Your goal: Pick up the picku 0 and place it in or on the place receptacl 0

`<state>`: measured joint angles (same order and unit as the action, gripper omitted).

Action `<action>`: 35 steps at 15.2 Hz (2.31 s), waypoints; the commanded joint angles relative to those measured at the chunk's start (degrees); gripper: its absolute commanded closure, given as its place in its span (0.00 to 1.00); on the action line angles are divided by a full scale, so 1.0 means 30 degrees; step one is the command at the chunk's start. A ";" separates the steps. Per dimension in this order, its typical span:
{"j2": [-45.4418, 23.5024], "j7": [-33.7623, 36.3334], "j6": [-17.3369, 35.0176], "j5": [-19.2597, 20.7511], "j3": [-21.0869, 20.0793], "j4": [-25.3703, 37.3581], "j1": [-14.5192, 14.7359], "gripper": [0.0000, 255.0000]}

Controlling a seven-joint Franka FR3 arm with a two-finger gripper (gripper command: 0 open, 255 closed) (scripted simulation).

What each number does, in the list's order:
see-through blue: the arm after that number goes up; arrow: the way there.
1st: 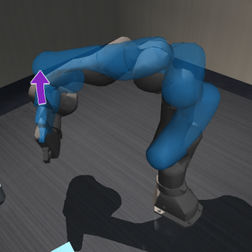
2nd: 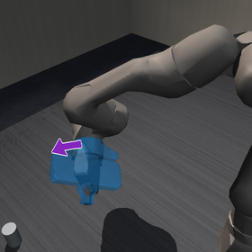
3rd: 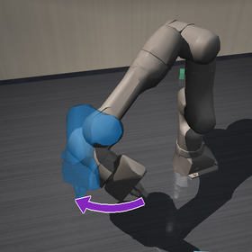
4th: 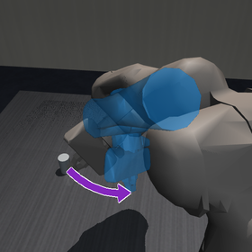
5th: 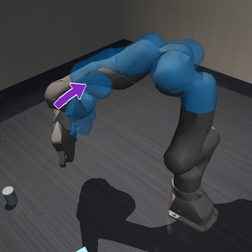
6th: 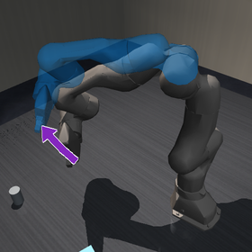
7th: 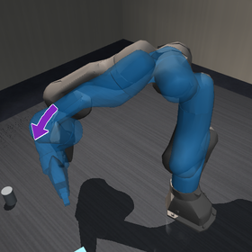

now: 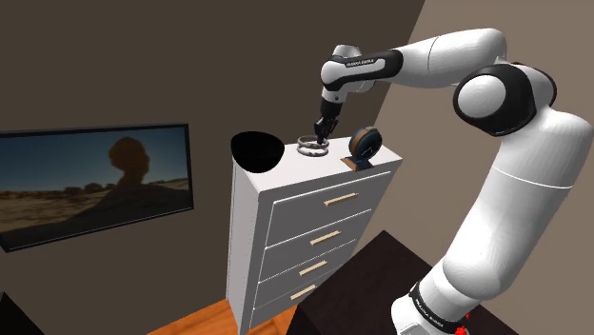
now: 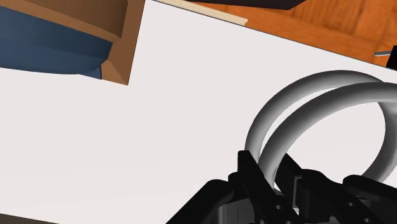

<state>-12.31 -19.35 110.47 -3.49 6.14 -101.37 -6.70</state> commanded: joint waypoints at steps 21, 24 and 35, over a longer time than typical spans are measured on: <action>0.0191 0.1019 -0.4977 0.0107 -0.0286 0.4823 0.0435 1.00; -0.0377 0.2240 -0.5226 0.0105 -0.0765 0.5691 0.1162 1.00; -0.4416 0.6606 -0.7219 0.0298 -0.2249 1.1926 0.3974 1.00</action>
<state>-23.05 -1.10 90.26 -2.73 -0.16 -69.64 4.21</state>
